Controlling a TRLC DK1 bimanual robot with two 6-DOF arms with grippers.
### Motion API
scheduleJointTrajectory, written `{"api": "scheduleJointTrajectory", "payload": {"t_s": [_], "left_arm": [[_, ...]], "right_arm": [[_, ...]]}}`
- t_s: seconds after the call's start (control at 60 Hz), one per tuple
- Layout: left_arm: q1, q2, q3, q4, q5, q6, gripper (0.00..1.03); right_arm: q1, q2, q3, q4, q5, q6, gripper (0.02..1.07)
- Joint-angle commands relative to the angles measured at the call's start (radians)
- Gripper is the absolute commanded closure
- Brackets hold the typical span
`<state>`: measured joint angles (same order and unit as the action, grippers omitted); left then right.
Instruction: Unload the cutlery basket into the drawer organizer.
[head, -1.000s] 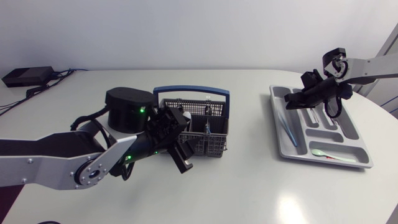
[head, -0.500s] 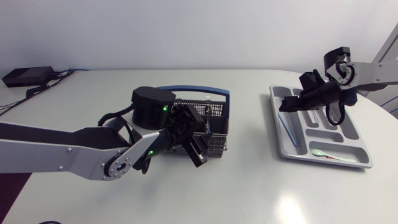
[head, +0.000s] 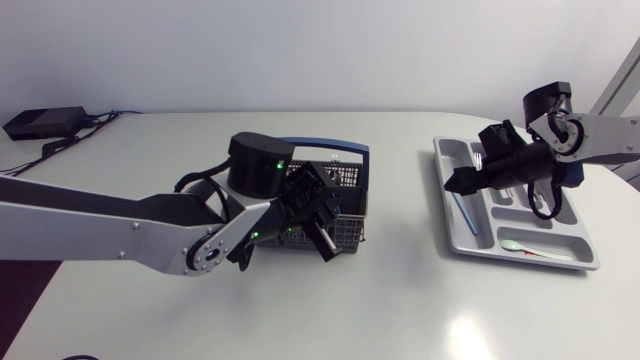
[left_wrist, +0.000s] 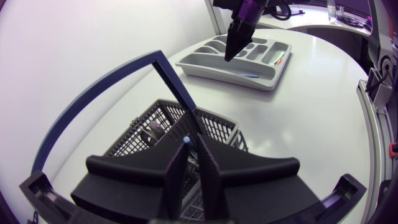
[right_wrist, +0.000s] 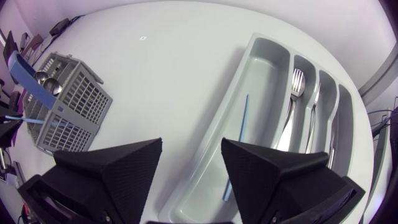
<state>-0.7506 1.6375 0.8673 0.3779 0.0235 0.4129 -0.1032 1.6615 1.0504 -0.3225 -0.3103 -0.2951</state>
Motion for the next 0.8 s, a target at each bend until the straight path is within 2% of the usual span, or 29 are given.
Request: {"api": "scheduleJointTrajectory", "payload": {"t_s": [0.0, 0.383, 0.6, 0.7, 0.783], "left_arm": [[0.014, 0.016, 0.05, -0.033, 0.015, -0.019, 1.0], [0.056, -0.183, 0.15, -0.29, 0.124, -0.057, 1.0], [0.046, -0.294, 0.254, -0.51, 0.151, -0.109, 1.0], [0.042, -0.317, 0.322, -0.639, 0.188, -0.152, 1.0], [0.045, -0.317, 0.354, -0.7, 0.228, -0.187, 1.0]], "right_arm": [[0.022, -0.048, -0.053, 0.01, -0.003, -0.03, 0.37], [0.146, -0.371, -0.213, 0.0, -0.042, -0.11, 0.31], [0.289, -0.548, -0.242, -0.056, -0.072, -0.119, 0.31], [0.381, -0.608, -0.236, -0.087, -0.072, -0.118, 0.31], [0.454, -0.628, -0.224, -0.105, -0.072, -0.107, 0.31]]}}
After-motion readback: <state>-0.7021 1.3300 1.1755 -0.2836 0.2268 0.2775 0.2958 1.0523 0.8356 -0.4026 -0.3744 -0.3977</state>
